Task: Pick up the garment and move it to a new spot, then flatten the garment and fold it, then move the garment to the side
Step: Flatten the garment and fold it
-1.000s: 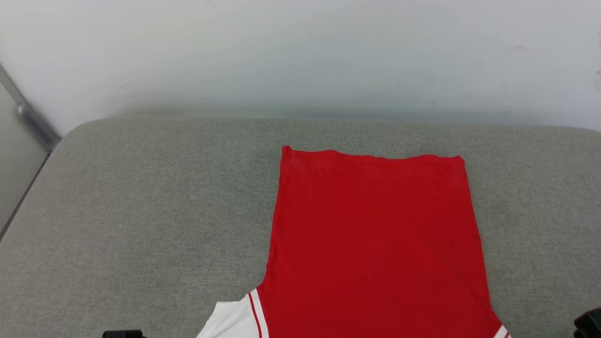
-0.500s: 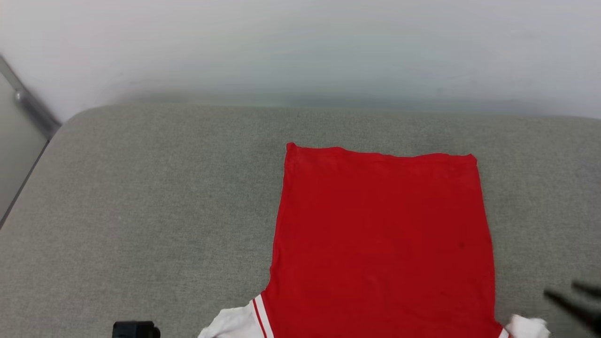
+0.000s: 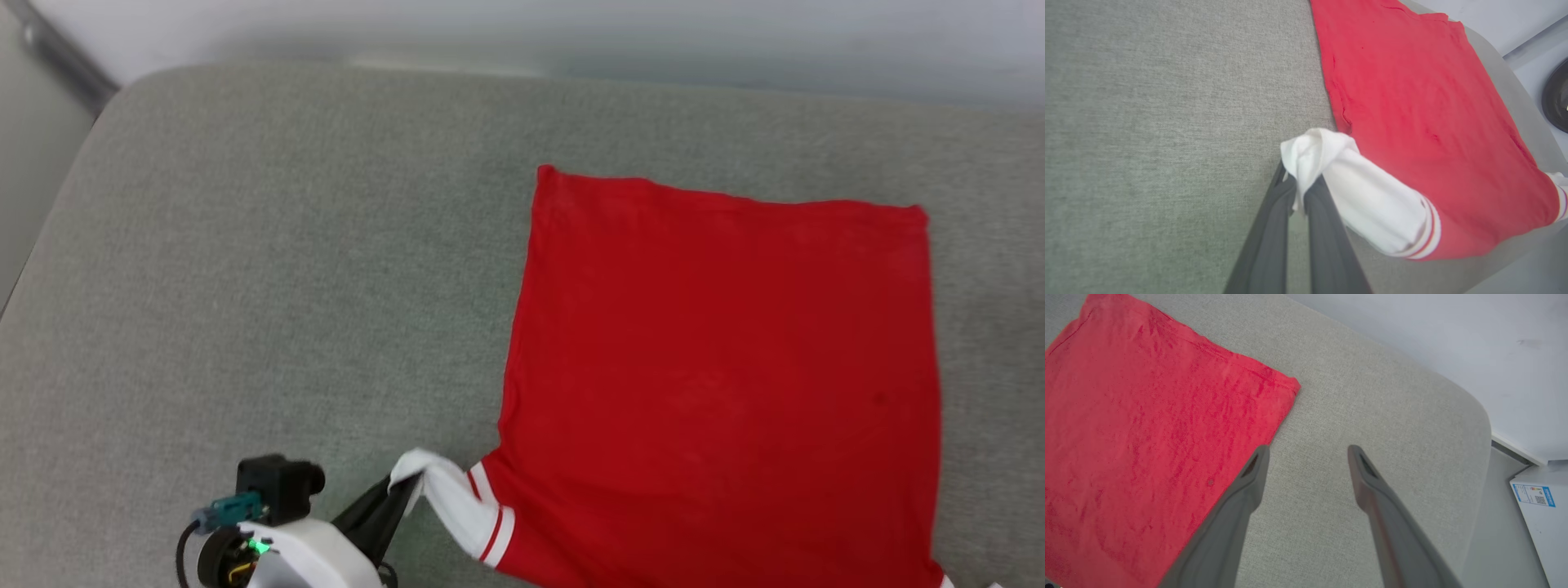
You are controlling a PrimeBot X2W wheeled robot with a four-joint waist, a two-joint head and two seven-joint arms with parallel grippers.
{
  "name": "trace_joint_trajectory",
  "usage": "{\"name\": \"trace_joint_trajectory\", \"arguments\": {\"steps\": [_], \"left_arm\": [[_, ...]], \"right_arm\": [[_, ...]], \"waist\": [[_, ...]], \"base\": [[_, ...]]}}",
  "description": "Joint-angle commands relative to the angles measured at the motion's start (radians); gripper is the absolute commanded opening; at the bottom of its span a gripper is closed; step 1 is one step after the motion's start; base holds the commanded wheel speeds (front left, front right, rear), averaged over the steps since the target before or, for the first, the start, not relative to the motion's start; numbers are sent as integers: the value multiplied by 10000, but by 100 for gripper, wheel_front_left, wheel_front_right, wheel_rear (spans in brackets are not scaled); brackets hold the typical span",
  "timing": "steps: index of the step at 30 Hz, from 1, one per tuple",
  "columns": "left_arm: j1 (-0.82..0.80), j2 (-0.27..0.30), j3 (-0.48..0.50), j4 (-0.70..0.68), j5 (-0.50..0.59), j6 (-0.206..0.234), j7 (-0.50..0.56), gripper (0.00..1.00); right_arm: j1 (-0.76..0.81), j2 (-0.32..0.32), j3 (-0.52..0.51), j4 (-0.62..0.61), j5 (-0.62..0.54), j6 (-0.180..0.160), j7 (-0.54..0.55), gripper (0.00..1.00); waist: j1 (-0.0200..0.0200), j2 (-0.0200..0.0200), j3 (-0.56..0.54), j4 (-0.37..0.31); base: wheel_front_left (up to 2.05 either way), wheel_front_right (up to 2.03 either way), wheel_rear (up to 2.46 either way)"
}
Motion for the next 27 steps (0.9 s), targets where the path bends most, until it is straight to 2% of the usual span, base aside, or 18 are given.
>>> {"name": "trace_joint_trajectory", "arguments": {"steps": [1, 2, 3, 4, 9, 13, 17, 23, 24, 25, 27], "left_arm": [[-392, -171, -17, 55, 197, -82, -54, 0], [-535, -231, -43, 61, 277, -98, -48, 0], [-535, -231, -43, 61, 277, -98, -48, 0], [-815, -387, -77, 70, 445, -157, -57, 0], [-1247, -640, -173, 70, 700, -252, -91, 0], [-1615, -887, -256, 82, 852, -343, -119, 0], [-1882, -1051, -276, 206, 952, -425, -155, 0], [-1986, -1103, -250, 344, 1007, -445, -248, 0], [-1993, -1108, -251, 357, 1014, -442, -256, 0], [-1989, -1115, -250, 372, 1024, -449, -281, 0], [-1937, -1107, -243, 417, 1001, -444, -307, 0]], "right_arm": [[-836, 346, 227, 492, -290, -4, 1121, 100], [-1171, 398, 372, 697, -484, -4, 1691, 100], [-1171, 398, 372, 697, -484, -4, 1691, 100], [-1820, 605, 542, 1115, -786, -4, 2582, 100], [-2726, 1213, 550, 1895, -1420, -5, 3488, 100], [-3130, 1644, 249, 2617, -1992, -4, 3662, 100], [-2759, 1967, 198, 3241, -2427, -4, 3524, 100], [-1936, 2636, 638, 3615, -2281, 12, 3349, 100], [-1888, 2659, 687, 3604, -2281, 12, 3309, 47], [-1898, 2661, 685, 3593, -2265, 12, 3240, 0], [-2016, 2602, 689, 3475, -2259, 10, 3060, 0]], "waist": [[-2, 0, 808, 565], [-2, 0, 971, 663], [-2, 0, 971, 663], [-2, 0, 1285, 856], [-2, 0, 1873, 1153], [-2, 0, 2373, 1490], [-2, 0, 2692, 1673], [-2, 0, 2876, 1604], [-2, 0, 2868, 1576], [-2, 0, 2834, 1546], [-2, 0, 2698, 1472]], "base": [[0, 0, 0], [0, 0, 0], [0, 0, 0], [0, 0, 0], [0, 0, 0], [0, 0, 0], [0, 0, 0], [0, 0, 0], [0, 0, 0], [0, 0, 0], [0, 0, 0]]}}
